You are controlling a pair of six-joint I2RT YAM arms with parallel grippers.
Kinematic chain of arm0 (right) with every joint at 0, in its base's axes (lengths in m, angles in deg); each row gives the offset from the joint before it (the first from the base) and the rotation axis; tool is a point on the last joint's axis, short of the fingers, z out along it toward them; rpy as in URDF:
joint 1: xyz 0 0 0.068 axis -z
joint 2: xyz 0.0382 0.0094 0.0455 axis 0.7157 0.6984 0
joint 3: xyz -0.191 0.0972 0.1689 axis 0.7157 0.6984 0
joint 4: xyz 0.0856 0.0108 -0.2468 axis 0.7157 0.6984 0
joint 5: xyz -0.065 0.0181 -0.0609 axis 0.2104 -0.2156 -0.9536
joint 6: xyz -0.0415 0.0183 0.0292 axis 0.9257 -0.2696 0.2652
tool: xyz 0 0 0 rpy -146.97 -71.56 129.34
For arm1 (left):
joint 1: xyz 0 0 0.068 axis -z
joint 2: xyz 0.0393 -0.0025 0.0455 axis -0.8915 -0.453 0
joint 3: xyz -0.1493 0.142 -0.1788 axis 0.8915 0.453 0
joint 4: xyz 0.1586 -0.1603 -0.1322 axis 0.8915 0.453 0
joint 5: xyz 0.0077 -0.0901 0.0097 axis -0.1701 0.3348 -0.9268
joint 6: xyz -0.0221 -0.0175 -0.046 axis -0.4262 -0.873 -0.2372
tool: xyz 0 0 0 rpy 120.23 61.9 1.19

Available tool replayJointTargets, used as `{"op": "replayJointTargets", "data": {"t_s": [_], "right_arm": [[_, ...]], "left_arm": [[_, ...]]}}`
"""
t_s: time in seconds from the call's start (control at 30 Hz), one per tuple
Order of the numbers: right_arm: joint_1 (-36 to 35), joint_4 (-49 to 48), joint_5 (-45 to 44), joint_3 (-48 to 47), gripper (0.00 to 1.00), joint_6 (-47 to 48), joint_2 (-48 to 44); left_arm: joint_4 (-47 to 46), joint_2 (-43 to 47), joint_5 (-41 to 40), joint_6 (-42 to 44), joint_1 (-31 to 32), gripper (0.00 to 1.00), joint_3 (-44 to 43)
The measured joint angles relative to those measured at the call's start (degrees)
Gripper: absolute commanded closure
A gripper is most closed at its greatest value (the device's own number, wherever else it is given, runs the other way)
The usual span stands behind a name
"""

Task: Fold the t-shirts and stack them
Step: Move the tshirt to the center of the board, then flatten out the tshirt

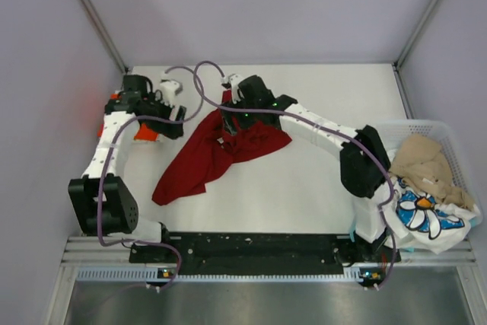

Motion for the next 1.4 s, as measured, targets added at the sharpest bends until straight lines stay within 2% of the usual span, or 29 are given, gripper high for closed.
{"op": "replayJointTargets", "data": {"t_s": [0.1,0.17,0.27,0.3,0.33,0.37,0.4,0.57,0.73,0.9,1.07,1.27,1.4], "right_arm": [[-0.2,-0.7,-2.3,-0.2,0.25,-1.5,5.3],[-0.6,-0.8,-2.8,-0.8,0.3,-1.9,8.9],[-0.9,-0.9,-3.7,-1.9,0.62,-2.2,13.5],[-0.9,-0.9,-4.3,-2.1,0.79,-2.5,14.7],[-0.9,-1.0,-4.8,-2.1,0.96,-2.8,15.4],[-0.8,-0.9,-5.0,-2.1,1.0,-2.9,15.7],[-0.6,-0.9,-5.3,-2.0,1.0,-3.4,15.8],[0.6,-2.8,-8.4,2.1,1.0,-4.2,12.1],[3.6,-2.7,-11.8,11.5,1.0,-2.3,-0.9],[9.4,-3.2,-13.1,16.6,1.0,1.2,-20.6],[11.0,-4.3,-11.1,21.0,1.0,7.3,-39.6],[10.8,-1.8,-3.4,28.6,1.0,11.1,-55.6],[10.8,0.9,-0.9,30.3,1.0,11.9,-62.4]], "left_arm": [[1.4,0.1,-1.4,5.1,8.0,0.11,8.8],[1.8,0.1,-2.9,7.5,11.7,0.11,14.1],[1.8,-0.8,-6.2,10.0,14.0,0.14,20.1],[1.4,-1.6,-7.5,10.3,14.1,0.21,21.2],[1.0,-2.4,-8.5,10.4,14.0,0.41,21.8],[0.3,-3.5,-9.7,10.5,14.0,0.66,22.3],[-0.4,-4.7,-10.7,10.5,14.0,1.0,22.5],[-2.5,-9.4,-14.2,10.1,13.9,1.0,22.5],[-2.4,-6.6,-18.0,8.2,13.2,1.0,20.2],[0.7,-0.4,-21.0,6.7,11.3,1.0,7.9],[5.9,4.5,-18.6,6.7,11.1,1.0,-5.2],[16.0,8.4,-16.7,6.8,11.1,1.0,-13.4],[21.6,8.5,-15.2,7.3,11.1,1.0,-17.5]]}}
